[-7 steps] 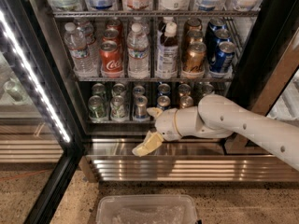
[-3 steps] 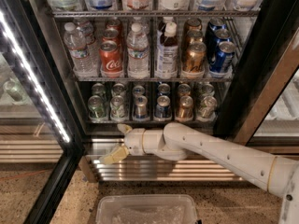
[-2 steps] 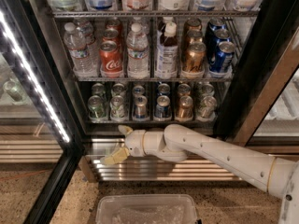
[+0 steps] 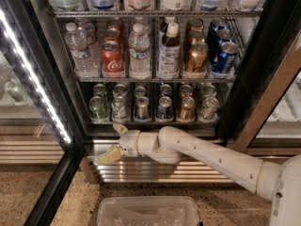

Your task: Pick green can from bottom shelf of fridge

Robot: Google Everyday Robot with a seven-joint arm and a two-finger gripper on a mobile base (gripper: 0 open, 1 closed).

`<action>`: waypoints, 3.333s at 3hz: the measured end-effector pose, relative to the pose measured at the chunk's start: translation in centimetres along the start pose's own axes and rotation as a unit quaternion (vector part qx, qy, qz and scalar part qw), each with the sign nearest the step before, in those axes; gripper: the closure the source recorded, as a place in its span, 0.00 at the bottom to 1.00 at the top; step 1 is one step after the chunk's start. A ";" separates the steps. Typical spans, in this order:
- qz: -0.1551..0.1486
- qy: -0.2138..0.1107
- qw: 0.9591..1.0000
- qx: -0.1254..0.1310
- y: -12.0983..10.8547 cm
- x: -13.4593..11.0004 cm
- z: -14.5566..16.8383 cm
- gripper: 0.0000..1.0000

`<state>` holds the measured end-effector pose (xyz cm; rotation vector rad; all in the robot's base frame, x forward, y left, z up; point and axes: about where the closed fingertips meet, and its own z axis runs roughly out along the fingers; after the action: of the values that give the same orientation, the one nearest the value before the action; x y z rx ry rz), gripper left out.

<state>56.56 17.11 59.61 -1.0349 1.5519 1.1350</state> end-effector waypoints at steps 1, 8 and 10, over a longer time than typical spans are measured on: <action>-0.036 -0.007 0.999 -0.007 -2.1 -1.8 1.6 0.00; -0.119 0.053 0.990 0.045 -7.4 -4.9 4.0 0.33; -0.121 0.076 0.984 0.101 -8.0 -4.8 0.8 0.39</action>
Offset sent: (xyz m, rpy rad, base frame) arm 0.0829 0.0092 0.0419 -0.0880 -0.1939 0.0064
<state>65.40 16.60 62.56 -1.1561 1.5730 0.7294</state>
